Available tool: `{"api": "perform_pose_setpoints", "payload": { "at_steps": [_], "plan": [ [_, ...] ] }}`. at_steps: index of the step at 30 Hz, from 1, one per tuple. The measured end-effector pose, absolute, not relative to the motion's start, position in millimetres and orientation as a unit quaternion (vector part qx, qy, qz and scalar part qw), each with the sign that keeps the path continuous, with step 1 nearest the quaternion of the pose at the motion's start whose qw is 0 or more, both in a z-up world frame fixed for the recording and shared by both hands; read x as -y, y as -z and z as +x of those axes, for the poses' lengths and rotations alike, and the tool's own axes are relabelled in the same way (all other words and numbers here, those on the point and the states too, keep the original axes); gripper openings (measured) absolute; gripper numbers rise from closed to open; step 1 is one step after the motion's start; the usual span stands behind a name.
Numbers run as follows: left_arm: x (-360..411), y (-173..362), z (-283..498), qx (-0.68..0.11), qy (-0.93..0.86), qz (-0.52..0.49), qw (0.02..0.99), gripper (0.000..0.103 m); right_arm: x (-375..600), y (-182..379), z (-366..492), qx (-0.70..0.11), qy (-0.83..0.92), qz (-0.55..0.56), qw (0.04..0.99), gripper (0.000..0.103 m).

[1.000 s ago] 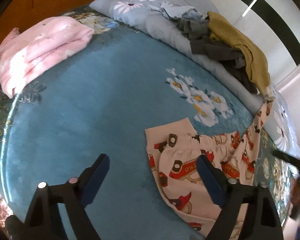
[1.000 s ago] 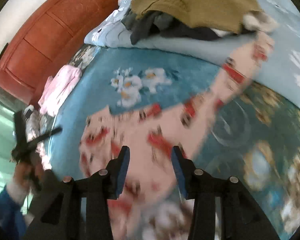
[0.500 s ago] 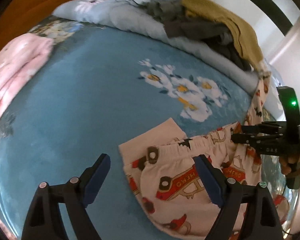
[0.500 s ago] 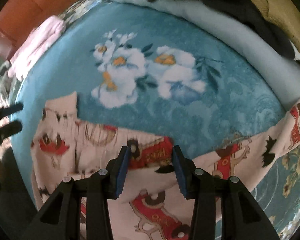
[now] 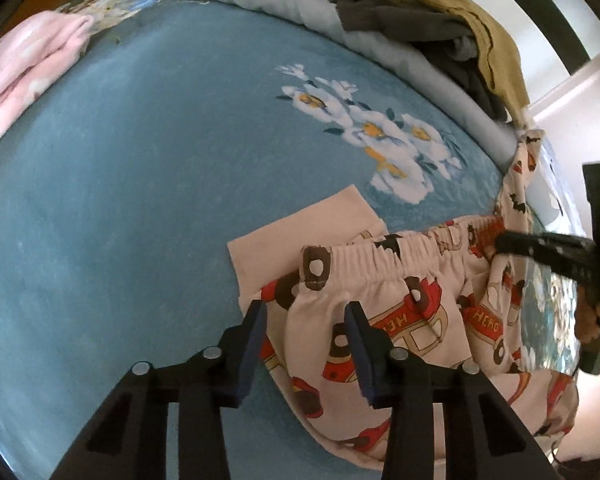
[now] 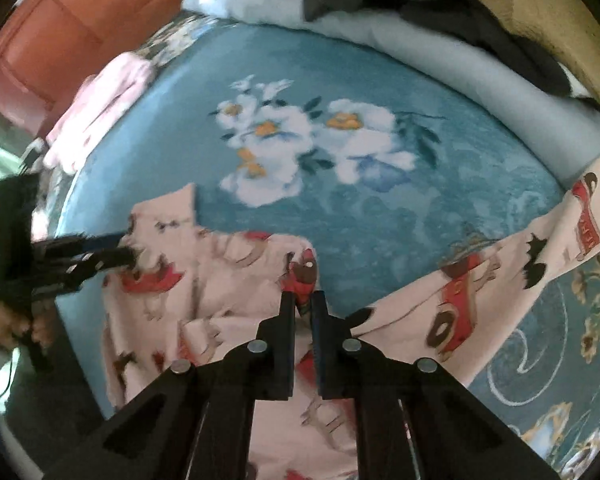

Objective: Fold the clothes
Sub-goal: 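Grasp the pants waistband with the left gripper while the right gripper holds a leg, then lift the pants with both grippers and shake them out in the air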

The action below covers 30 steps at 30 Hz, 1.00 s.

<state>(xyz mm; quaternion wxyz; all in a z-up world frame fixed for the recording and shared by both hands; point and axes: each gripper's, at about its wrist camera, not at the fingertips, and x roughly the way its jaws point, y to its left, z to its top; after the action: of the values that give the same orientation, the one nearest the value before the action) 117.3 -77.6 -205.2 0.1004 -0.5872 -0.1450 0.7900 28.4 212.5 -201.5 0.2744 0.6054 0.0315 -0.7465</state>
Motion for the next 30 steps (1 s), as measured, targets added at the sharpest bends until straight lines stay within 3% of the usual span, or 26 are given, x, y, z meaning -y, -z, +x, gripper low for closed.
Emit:
{"api": "perform_pose_setpoints", "payload": {
  "at_steps": [6,9,11,12,14,16,17,23,30],
  "plan": [
    [75,210,111,0.141,-0.782,-0.599,0.096,0.046,-207,219,3,-0.033,0.745,0.615,0.257,0.012],
    [74,209,112,0.138,-0.783,-0.599,0.097,0.046,-203,228,-3,-0.025,0.737,0.625,0.255,0.022],
    [74,210,113,0.137,-0.781,-0.601,0.099,0.044,-202,232,-4,-0.016,0.734,0.63,0.253,0.023],
    [74,209,114,0.135,-0.782,-0.601,0.095,0.041,-199,232,-2,-0.008,0.733,0.63,0.257,0.027],
    [74,207,116,0.133,-0.783,-0.601,0.089,0.012,-194,230,5,-0.013,0.735,0.629,0.252,0.026],
    [72,202,119,0.131,-0.786,-0.598,0.087,0.007,-191,224,12,-0.02,0.74,0.626,0.245,0.013],
    [69,196,122,0.115,-0.796,-0.589,0.082,0.006,-190,217,16,-0.022,0.747,0.619,0.243,0.008],
    [62,132,136,0.079,-0.85,-0.513,0.092,0.005,-205,151,31,0.003,0.803,0.541,0.248,0.007],
    [44,1,145,0.031,-0.922,-0.371,0.105,0.005,-226,25,35,0.037,0.885,0.386,0.259,0.007]
  ]
}}
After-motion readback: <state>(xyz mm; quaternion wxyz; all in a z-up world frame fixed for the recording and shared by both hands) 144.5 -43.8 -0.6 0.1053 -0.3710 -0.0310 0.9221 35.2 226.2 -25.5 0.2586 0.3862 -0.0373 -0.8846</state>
